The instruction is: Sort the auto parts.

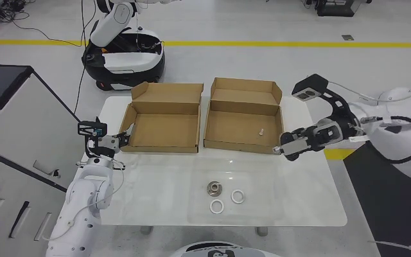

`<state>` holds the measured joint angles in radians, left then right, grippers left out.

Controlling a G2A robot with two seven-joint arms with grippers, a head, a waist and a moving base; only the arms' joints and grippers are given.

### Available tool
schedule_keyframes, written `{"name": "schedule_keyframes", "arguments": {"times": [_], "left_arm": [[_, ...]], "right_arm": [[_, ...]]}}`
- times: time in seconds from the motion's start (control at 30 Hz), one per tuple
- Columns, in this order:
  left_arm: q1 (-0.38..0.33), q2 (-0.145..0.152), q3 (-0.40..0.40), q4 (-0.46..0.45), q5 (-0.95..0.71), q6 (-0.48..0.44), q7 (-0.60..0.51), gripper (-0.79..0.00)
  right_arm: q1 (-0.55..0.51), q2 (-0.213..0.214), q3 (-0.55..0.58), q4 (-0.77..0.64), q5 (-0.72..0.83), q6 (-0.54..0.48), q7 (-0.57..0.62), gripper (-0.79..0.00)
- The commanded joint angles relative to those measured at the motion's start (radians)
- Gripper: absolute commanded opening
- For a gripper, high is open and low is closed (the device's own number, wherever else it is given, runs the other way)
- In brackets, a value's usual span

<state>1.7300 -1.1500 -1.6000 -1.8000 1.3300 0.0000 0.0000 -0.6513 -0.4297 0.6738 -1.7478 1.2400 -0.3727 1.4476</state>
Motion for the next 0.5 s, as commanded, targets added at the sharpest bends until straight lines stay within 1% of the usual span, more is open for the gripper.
{"name": "schedule_keyframes", "arguments": {"times": [0.0,0.17,0.3,0.47], "left_arm": [[0.0,0.0,0.0,0.0,0.0,0.0,0.0,0.0],[0.0,0.0,0.0,0.0,0.0,0.0,0.0,0.0],[0.0,0.0,0.0,0.0,0.0,0.0,0.0,0.0],[0.0,0.0,0.0,0.0,0.0,0.0,0.0,0.0]], "right_arm": [[-0.008,-0.014,0.024,0.001,0.054,0.03,0.03,-0.785],[-0.036,-0.064,0.077,-0.019,0.138,0.088,0.088,-0.785],[-0.055,-0.108,0.094,-0.053,0.204,0.088,0.088,-0.785],[-0.042,-0.157,0.079,-0.081,0.259,0.089,0.088,-0.785]]}}
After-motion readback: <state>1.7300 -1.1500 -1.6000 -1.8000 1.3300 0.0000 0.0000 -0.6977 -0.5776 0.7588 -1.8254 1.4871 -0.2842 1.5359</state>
